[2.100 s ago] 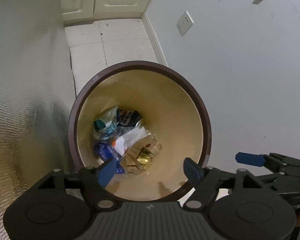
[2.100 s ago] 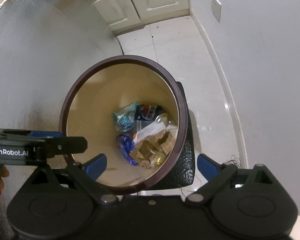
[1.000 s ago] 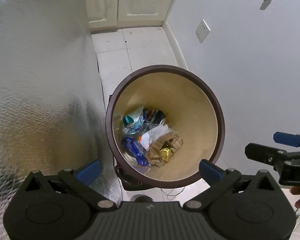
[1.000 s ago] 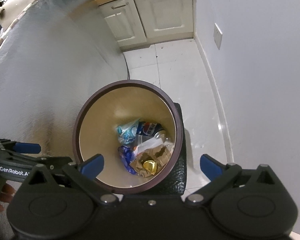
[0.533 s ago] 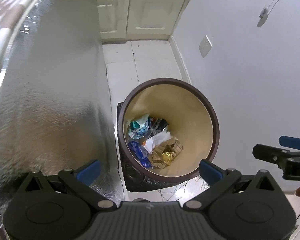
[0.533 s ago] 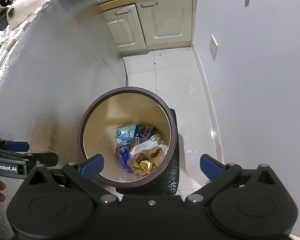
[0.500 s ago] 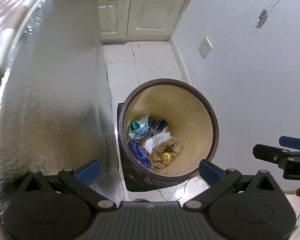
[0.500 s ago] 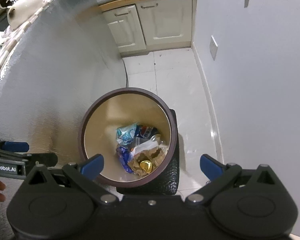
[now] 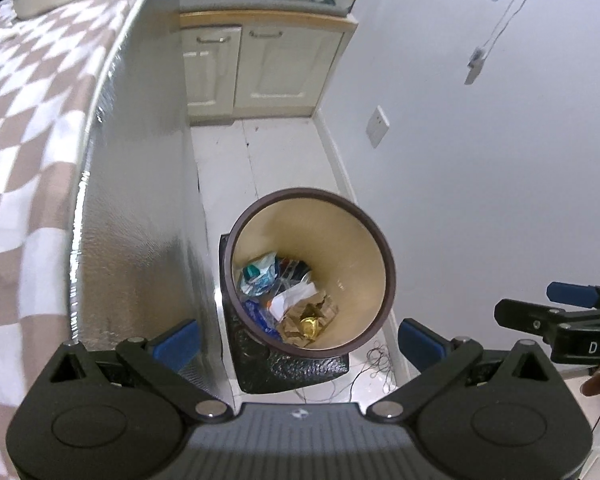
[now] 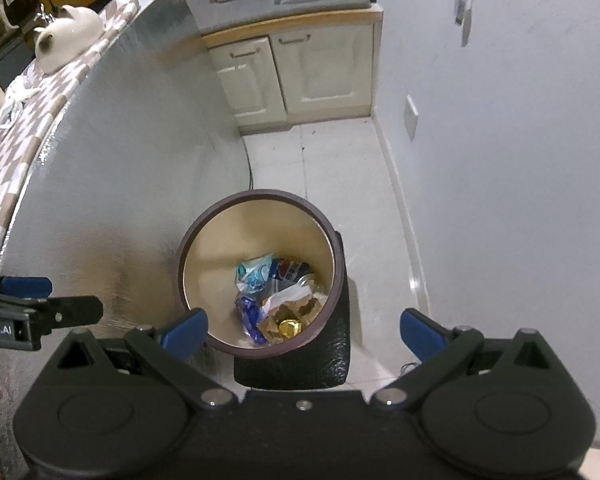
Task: Collect trash
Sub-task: 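Lift both tools away from the bin back toward the table, then grasp the white plastic bag with right tool while left tool grasps teal cap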
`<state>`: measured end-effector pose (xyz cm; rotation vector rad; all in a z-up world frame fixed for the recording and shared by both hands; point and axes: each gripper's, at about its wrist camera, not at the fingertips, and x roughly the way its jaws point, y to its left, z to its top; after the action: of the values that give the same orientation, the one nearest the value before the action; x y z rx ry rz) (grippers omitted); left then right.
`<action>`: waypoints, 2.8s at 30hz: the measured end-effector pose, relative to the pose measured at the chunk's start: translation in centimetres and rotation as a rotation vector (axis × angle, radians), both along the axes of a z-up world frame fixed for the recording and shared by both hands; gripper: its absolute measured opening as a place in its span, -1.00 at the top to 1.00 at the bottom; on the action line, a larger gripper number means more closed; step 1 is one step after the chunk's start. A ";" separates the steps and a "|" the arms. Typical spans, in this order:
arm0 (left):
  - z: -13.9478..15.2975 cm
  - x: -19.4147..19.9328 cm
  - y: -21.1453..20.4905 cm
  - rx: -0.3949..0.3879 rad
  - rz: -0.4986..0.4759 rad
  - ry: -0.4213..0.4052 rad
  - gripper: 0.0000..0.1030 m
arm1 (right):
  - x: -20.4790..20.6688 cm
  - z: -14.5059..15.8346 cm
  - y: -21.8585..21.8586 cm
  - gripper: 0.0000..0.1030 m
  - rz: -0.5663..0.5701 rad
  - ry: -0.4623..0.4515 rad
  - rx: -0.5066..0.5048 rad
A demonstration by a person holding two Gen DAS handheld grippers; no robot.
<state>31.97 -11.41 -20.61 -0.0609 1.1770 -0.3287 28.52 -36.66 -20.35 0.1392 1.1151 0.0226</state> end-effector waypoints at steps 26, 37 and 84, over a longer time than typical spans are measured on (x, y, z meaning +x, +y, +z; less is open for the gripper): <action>14.4 -10.8 11.5 -0.084 0.065 -0.340 -1.00 | -10.5 14.3 8.1 -1.00 -0.005 -0.340 -0.016; 18.1 -12.4 20.1 -0.069 0.175 -0.442 -1.00 | -10.5 18.7 16.2 -1.00 0.116 -0.475 0.013; 10.9 14.1 37.1 0.089 0.484 -0.449 -0.75 | 35.6 6.1 47.3 -0.65 0.711 -0.381 0.210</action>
<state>46.07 25.65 -9.66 -0.1806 0.6991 0.1362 64.14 10.67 -14.22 -0.0793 0.7315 0.7725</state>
